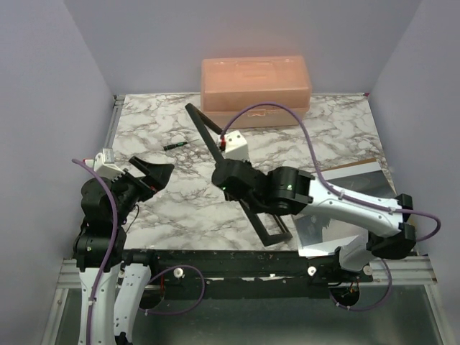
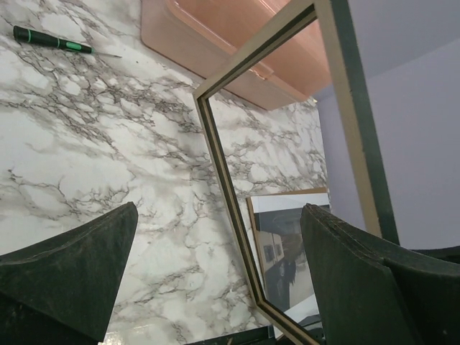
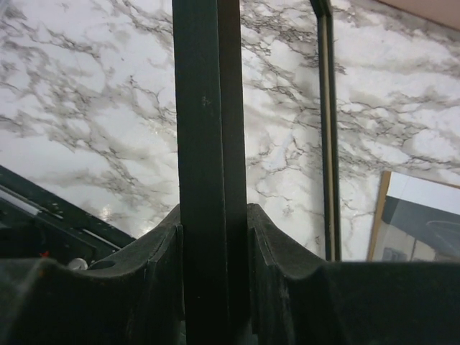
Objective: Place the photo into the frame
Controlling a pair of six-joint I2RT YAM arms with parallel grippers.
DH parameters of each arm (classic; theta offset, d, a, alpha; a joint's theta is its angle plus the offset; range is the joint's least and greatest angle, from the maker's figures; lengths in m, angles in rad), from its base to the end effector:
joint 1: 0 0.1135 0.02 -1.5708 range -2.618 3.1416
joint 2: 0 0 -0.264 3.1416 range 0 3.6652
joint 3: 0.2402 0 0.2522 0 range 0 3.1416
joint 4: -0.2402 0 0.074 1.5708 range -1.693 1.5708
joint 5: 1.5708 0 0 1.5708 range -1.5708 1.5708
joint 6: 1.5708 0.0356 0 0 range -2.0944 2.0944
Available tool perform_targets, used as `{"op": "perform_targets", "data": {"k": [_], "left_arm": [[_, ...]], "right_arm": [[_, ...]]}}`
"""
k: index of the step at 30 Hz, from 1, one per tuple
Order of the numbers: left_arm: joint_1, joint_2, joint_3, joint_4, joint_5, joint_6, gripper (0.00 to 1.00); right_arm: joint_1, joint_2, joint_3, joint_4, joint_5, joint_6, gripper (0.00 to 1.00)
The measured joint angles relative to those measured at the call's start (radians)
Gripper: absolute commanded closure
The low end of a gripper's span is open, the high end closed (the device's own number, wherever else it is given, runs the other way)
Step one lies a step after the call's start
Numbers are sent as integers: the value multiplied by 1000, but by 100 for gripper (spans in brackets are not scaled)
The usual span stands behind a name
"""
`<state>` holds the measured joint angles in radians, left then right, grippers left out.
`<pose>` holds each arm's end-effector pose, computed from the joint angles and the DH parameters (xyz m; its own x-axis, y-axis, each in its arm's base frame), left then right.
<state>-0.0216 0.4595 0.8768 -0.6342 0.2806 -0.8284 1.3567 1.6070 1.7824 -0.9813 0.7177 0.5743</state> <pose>0.0884 -0.0118 0.3614 -0.3600 -0.7004 -0.6163 0.0383 0.6489 -0.7599 0.0930 0.3176 0.4064 -0.4760 -0.2632 -0.8391 -0.4535 0.8910 -0.0222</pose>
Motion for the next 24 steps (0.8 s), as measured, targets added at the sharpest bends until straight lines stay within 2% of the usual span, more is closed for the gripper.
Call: {"op": "perform_targets", "data": {"k": [4, 9, 24], "left_arm": [[0, 8, -2, 2, 1, 2, 2], [0, 19, -11, 4, 5, 1, 2], [0, 39, -36, 12, 26, 1, 2]], "right_arm": [[-97, -127, -117, 105, -113, 23, 99], [-199, -196, -169, 164, -231, 70, 99], [-249, -193, -163, 285, -449, 201, 99]]}}
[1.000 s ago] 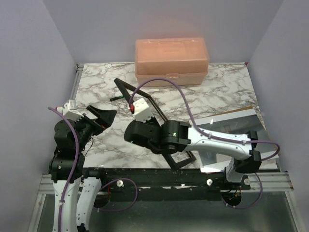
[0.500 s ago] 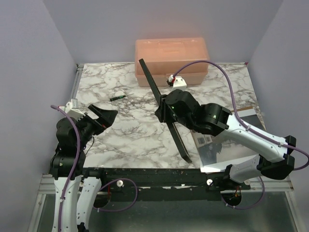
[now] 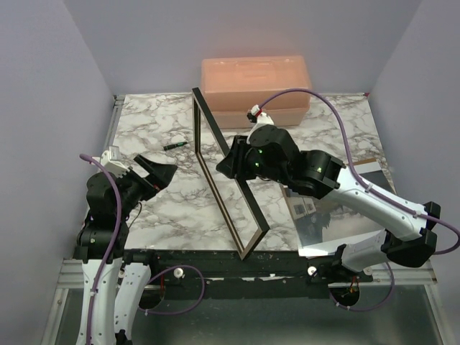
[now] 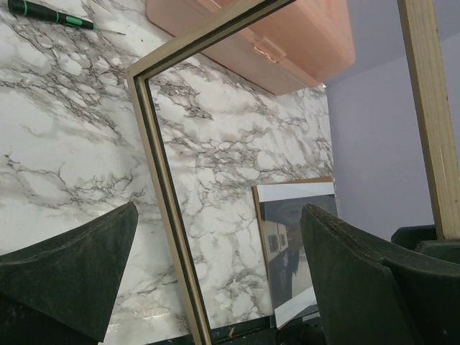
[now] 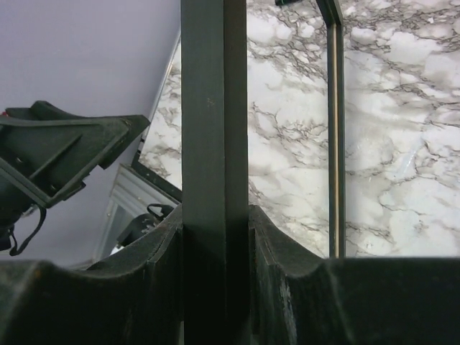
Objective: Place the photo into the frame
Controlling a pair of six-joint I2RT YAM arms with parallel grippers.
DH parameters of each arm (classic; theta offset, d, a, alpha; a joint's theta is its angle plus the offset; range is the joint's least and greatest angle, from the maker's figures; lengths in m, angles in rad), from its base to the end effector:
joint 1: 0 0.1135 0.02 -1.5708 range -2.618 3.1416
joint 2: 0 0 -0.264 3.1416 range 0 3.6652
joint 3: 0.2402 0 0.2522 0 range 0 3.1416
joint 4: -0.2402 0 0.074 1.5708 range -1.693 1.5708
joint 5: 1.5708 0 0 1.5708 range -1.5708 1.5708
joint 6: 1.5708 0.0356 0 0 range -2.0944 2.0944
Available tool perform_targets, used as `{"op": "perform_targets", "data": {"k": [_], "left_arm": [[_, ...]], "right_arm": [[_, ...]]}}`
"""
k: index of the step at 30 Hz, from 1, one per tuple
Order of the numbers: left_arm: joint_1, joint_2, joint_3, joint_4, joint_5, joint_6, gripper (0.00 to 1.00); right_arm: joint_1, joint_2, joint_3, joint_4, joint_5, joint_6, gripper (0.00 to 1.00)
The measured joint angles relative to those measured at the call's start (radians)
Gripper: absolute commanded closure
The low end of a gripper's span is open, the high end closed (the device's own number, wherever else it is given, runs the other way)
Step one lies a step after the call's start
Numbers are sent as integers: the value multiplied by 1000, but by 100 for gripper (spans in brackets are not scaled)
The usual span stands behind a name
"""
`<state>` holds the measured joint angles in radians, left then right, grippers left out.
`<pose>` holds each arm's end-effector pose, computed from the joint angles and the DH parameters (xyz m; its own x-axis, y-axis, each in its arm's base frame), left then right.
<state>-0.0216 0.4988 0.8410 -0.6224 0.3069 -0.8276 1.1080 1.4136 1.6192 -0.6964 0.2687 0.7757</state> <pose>0.1023 -0.0130 0.3487 -0.4160 -0.6931 -0.5887 0.0068 0.6450 -0.7641 0.1432 0.2658 0.4319 -0.6811 0.1470 -0.7173 -0.3939 0.7522 0.5282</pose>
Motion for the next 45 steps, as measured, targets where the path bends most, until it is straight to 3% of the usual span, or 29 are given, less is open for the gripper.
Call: {"op": "perform_targets", "data": {"k": [5, 24, 45], "left_arm": [[0, 6, -3, 0, 3, 0, 2], [0, 37, -19, 12, 27, 0, 2], [0, 168, -38, -11, 43, 4, 3]], "right_arm": [[-60, -2, -18, 53, -64, 39, 99], [-338, -197, -465, 365, -316, 203, 99], [-383, -211, -622, 246, -224, 111, 94]]}}
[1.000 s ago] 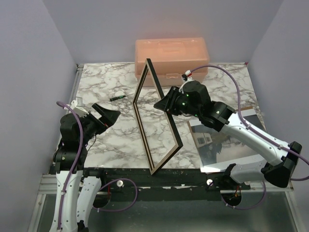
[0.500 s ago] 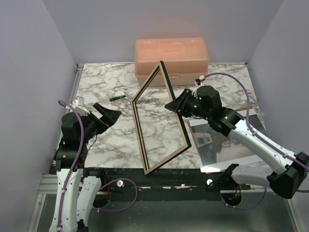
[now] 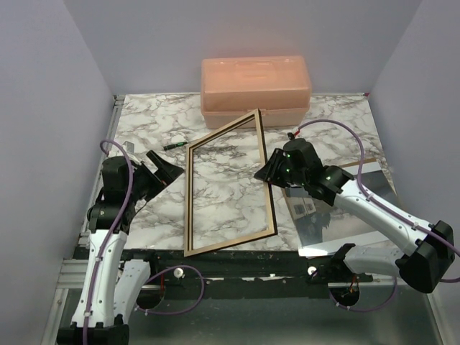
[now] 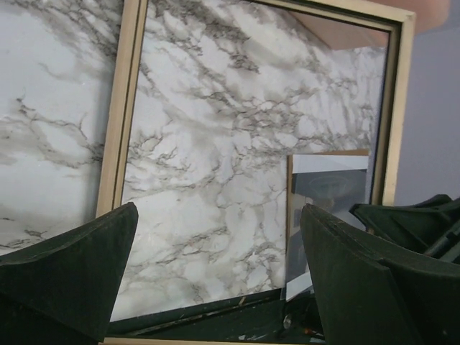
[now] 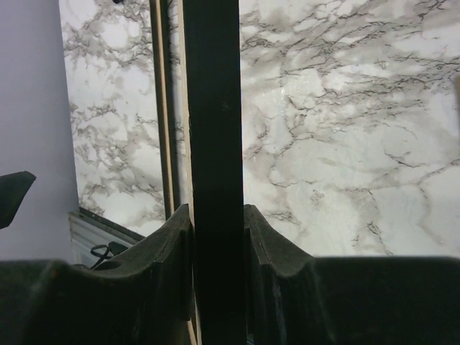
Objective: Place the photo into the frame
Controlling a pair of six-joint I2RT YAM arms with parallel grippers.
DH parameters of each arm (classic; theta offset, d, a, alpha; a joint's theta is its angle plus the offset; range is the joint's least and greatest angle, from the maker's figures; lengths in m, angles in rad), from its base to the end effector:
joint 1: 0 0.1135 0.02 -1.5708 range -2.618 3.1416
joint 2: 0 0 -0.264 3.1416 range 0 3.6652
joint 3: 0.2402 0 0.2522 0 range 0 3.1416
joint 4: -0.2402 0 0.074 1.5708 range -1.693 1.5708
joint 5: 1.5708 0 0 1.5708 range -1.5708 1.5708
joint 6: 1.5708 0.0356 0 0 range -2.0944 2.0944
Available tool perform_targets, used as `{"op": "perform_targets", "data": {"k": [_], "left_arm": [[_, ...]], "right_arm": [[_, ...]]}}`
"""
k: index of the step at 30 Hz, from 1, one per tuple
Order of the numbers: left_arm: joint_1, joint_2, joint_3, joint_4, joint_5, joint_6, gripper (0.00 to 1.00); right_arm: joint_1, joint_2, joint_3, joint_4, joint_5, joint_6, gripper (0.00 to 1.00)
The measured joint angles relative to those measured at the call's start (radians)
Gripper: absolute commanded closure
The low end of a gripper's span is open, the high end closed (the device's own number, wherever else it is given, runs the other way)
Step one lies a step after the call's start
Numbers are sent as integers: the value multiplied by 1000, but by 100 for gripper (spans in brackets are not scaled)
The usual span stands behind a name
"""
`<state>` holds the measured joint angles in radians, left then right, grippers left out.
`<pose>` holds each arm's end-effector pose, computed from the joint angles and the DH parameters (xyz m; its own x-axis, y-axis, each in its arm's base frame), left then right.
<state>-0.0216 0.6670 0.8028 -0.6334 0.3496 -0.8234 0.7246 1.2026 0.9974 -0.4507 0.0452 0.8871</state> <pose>0.1413 -0.0152 0.3181 -0.5600 -0.6771 -0.4774 -0.1317 0.6416 -0.7556 0.1986 0.1737 0.3018 -0.7810 0.3429 -0.5220 -0.0473 0.8009 0.5970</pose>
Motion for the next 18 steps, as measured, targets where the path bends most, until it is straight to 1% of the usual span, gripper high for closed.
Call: {"op": "perform_targets", "data": {"k": [5, 8, 12, 18], "left_arm": [[0, 92, -31, -27, -31, 33, 3], [0, 117, -57, -55, -56, 50, 3], [0, 114, -61, -68, -70, 67, 3], [0, 62, -52, -67, -68, 77, 3]], "right_arm": [[0, 2, -35, 14, 26, -8, 94], [0, 11, -53, 22, 43, -14, 94], [0, 36, -81, 42, 63, -16, 96], [0, 75, -132, 69, 92, -16, 99]]}}
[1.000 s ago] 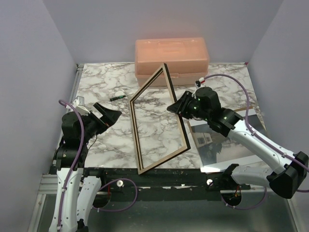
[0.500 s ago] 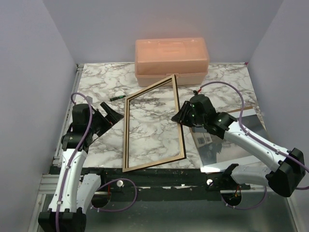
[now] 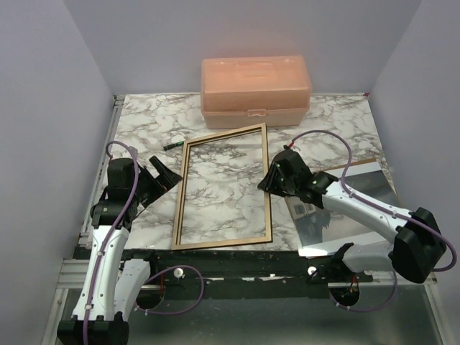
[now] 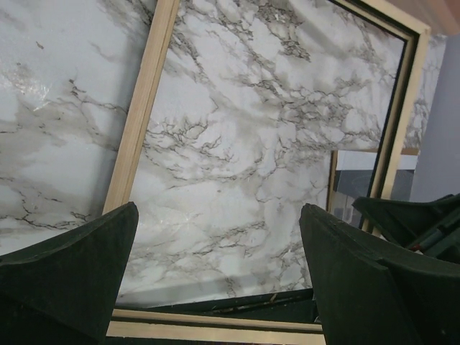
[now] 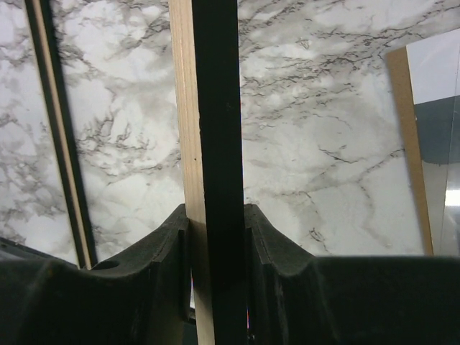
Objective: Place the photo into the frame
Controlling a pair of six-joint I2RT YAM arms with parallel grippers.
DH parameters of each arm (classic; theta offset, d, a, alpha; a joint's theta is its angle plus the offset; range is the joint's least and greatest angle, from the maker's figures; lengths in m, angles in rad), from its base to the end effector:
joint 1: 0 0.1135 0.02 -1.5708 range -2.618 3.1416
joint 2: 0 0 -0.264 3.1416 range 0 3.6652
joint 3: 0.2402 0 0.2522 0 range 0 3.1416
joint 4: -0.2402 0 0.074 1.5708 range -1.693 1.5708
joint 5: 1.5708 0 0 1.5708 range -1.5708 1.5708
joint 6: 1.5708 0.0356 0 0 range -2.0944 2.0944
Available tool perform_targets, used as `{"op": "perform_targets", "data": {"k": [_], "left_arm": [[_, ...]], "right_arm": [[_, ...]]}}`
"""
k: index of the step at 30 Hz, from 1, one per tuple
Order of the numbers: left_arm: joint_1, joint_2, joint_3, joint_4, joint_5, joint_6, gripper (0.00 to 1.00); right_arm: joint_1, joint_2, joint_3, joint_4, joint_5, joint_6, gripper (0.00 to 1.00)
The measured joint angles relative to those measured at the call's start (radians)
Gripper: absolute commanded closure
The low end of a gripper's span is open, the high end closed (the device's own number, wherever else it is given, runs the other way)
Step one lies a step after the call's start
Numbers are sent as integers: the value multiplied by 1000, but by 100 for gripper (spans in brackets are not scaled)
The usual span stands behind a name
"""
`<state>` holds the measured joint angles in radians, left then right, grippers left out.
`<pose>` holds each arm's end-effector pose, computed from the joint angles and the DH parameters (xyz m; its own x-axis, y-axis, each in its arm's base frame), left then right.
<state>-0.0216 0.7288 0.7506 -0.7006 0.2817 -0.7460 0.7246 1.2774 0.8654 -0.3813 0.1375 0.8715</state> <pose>0.1506 -0.0132 0.2867 -0.6219 -0.6387 -0.4532 -0.2519 0.7111 -0.6564 0.2045 0.1745 0.2452 -0.7909 0.3123 -0.5263 0.0321 0.8800 0.4740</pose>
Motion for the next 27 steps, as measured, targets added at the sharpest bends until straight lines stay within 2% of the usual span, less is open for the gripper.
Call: {"op": "perform_targets", "data": {"k": [12, 22, 27], "left_arm": [[0, -32, 44, 3, 45, 10, 4], [0, -29, 44, 3, 53, 19, 3], [0, -21, 44, 3, 61, 21, 3]], "right_arm": [[-40, 170, -33, 51, 23, -18, 99], [-91, 291, -38, 58, 18, -108, 99], [-92, 340, 11, 58, 5, -163, 99]]}}
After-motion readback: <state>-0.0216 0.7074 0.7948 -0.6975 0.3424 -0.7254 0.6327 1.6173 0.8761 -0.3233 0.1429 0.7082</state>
